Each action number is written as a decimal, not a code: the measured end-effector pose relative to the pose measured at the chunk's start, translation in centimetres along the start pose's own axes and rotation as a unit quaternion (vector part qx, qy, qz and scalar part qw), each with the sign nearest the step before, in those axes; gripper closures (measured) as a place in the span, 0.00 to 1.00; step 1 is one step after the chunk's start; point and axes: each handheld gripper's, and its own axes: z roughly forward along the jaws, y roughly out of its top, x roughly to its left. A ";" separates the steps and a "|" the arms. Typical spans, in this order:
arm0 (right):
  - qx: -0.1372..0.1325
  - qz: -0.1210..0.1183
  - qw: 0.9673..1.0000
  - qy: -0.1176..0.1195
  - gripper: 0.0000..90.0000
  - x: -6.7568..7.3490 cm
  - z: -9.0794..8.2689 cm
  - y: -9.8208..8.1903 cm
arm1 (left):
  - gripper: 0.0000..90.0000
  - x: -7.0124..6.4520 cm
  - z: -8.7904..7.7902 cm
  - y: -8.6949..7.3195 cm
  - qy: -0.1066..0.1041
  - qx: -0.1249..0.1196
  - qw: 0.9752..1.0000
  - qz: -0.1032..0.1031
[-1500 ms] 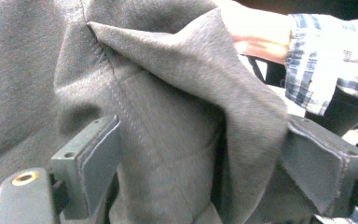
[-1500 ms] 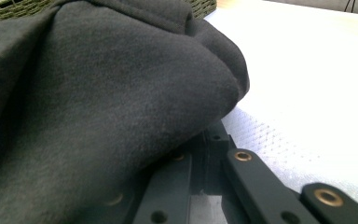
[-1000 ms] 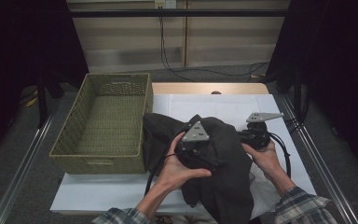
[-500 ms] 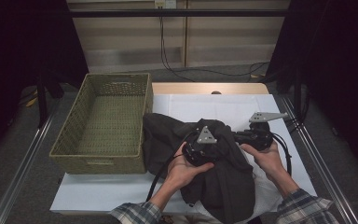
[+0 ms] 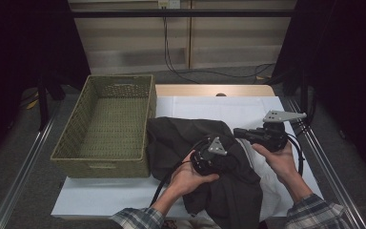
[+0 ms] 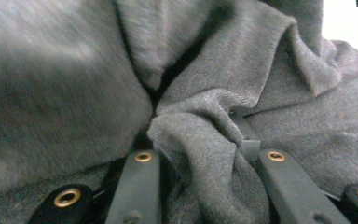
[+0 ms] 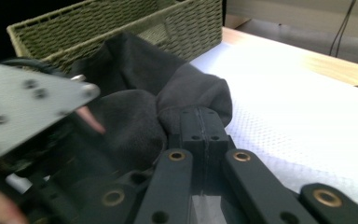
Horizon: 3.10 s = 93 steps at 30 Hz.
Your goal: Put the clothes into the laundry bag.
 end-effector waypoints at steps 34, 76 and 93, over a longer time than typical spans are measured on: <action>0.021 0.014 1.000 0.006 1.00 0.1 0.7 -2.4 | 0.12 3.4 -6.5 -0.5 0.074 -0.130 0.987 -0.054; -0.006 0.016 1.000 -0.018 1.00 -0.2 -0.2 -1.1 | 0.95 0.6 2.5 1.3 -0.021 -0.010 1.000 -0.008; 0.029 0.021 0.999 -0.016 1.00 1.0 -0.5 -4.0 | 0.50 1.4 -2.1 -0.2 -0.008 -0.094 0.994 -0.048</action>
